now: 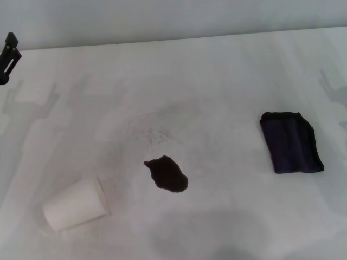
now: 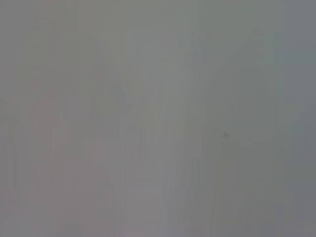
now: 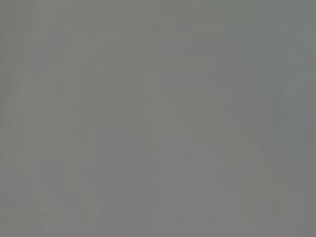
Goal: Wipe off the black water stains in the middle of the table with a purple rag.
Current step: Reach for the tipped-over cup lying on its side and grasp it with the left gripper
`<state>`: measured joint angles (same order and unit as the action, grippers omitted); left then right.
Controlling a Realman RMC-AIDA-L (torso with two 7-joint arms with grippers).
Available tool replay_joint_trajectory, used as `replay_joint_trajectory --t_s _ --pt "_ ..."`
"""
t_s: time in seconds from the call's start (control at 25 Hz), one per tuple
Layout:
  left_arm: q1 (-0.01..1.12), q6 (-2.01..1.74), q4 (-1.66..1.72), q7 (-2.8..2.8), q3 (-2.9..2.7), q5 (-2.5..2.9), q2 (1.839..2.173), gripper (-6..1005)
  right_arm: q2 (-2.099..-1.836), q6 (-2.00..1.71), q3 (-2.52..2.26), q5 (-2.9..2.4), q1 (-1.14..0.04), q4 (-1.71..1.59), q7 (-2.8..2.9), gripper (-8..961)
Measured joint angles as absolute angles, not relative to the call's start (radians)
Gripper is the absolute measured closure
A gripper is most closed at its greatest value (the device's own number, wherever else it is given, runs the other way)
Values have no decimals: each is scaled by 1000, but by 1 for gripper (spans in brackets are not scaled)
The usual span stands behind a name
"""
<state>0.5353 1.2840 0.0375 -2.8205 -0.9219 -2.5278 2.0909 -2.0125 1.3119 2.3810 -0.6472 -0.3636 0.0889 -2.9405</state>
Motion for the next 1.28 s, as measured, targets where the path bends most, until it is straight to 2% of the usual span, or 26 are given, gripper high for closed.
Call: replay_joint_trajectory --t_s 1.28 --pt "510 1310 46 -2818 -1028 -2504 2088 132 -2012 1315 2386 -647 -354 77 -2927 129"
